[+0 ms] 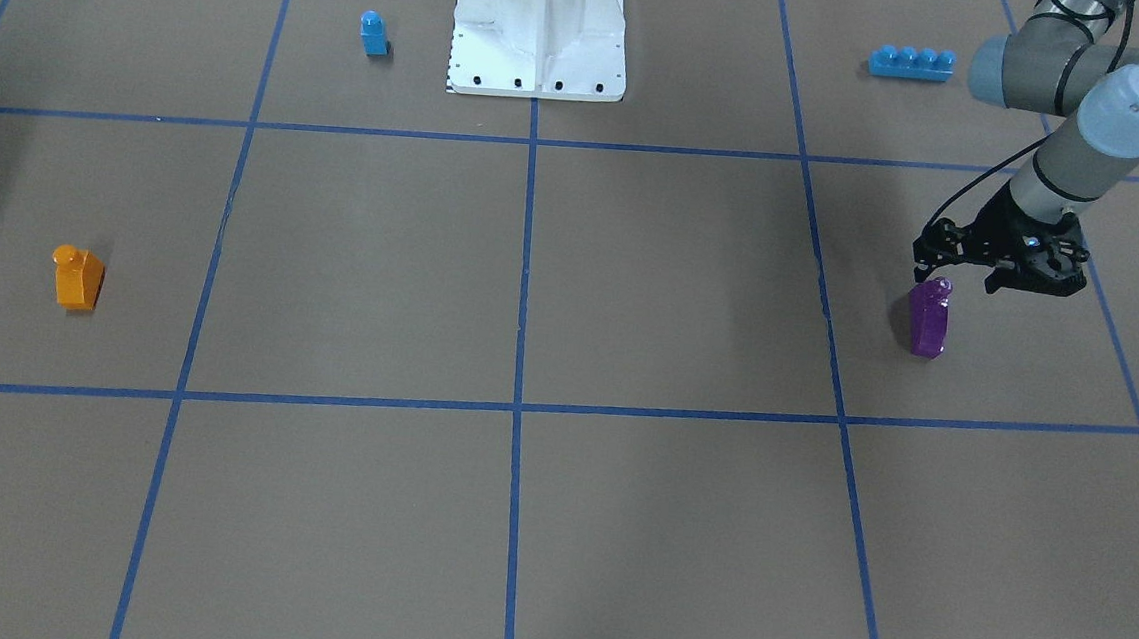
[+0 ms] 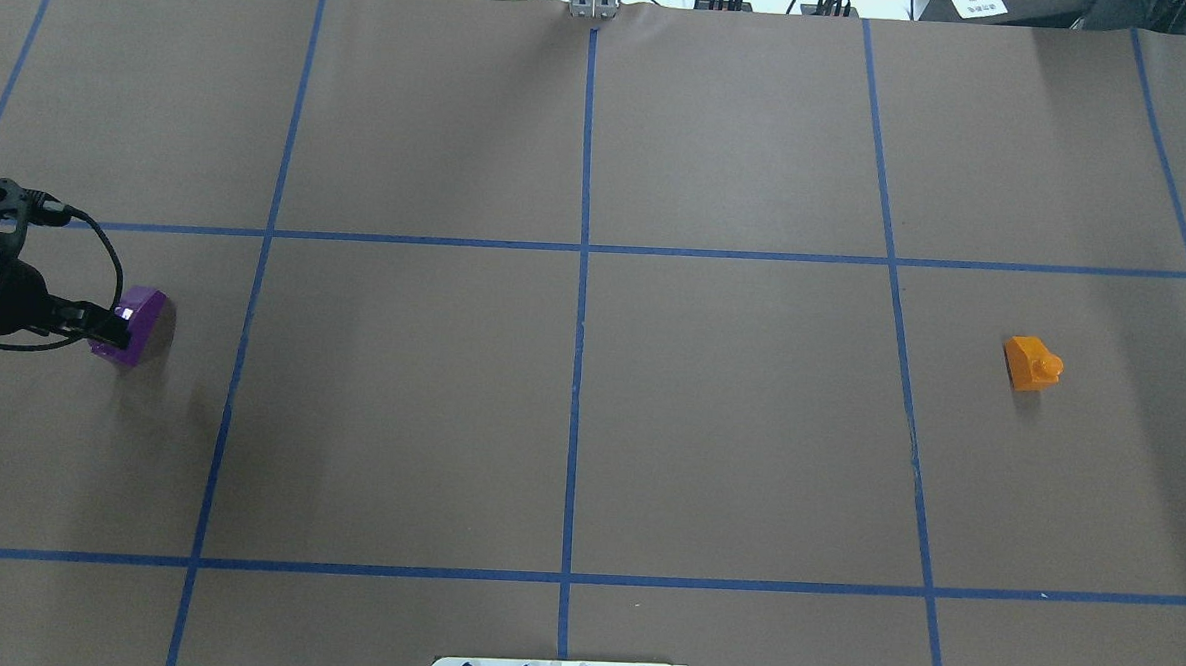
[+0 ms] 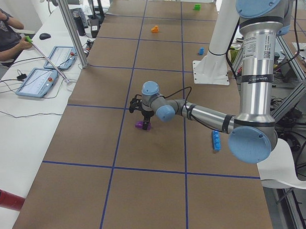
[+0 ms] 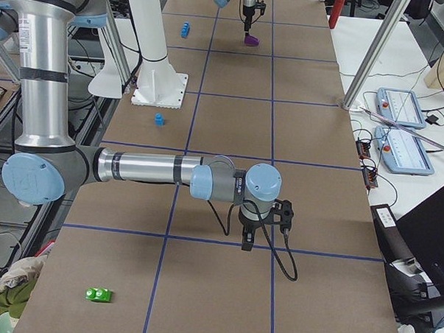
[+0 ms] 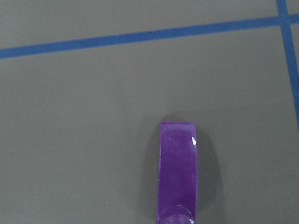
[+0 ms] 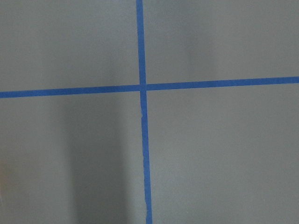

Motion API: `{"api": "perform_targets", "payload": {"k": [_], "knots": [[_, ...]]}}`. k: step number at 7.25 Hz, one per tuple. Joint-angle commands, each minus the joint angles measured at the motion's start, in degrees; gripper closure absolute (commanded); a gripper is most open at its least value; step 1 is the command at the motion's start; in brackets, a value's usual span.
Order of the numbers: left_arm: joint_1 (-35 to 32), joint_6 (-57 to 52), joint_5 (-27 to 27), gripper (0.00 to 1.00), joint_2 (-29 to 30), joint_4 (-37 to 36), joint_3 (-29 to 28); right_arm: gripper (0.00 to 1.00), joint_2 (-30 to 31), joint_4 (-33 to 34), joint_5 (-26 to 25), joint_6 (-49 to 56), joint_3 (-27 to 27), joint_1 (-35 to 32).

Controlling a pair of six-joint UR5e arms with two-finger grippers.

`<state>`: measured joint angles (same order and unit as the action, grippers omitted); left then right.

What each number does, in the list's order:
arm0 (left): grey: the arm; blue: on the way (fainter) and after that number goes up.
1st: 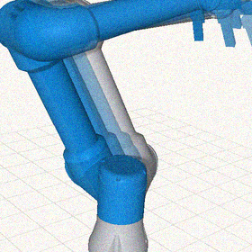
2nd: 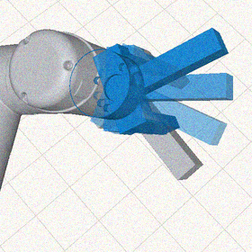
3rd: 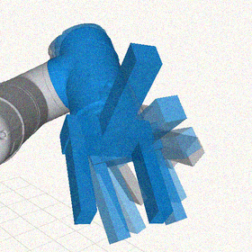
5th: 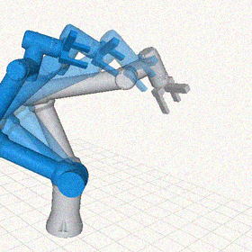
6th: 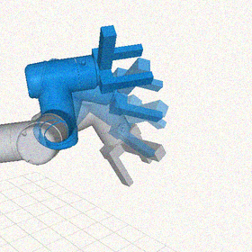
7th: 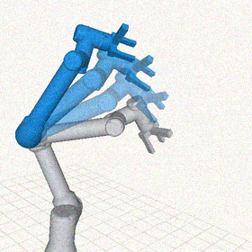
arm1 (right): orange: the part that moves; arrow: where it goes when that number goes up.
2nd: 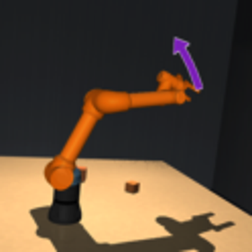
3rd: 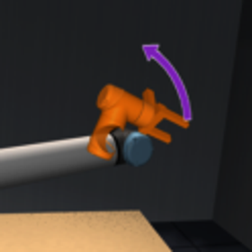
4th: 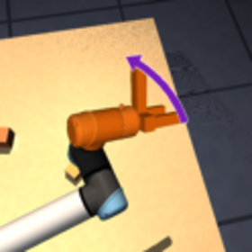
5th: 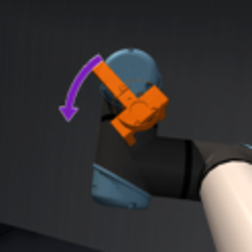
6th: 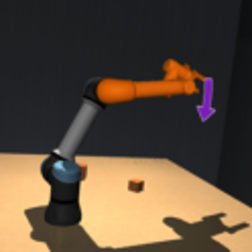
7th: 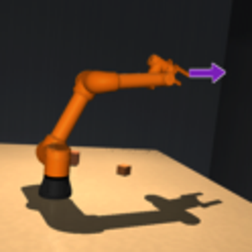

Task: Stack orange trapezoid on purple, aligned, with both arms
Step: 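Lower the left gripper onto the purple trapezoid block and grasp it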

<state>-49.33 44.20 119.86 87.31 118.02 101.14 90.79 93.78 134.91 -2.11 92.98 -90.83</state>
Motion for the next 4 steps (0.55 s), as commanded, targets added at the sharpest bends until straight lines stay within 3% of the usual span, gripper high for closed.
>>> {"api": "perform_targets", "payload": {"k": [1,2,3,4], "knots": [[1.3,-0.2,-0.1,0.0,1.5,0.0,-2.1,0.0,0.0,0.0,0.0,0.0,-0.1,0.0],[1.3,-0.7,-0.1,0.08,1.4,0.0,-2.5,0.0,0.0,0.0,0.1,0.0,0.0,0.0],[1.3,-0.8,-0.1,0.24,1.4,0.0,-3.0,0.0,0.0,0.1,0.1,0.0,0.1,0.0],[1.3,-0.9,-0.2,0.51,1.3,-0.1,-3.1,0.0,0.0,0.1,0.1,0.0,0.1,0.0]]}}
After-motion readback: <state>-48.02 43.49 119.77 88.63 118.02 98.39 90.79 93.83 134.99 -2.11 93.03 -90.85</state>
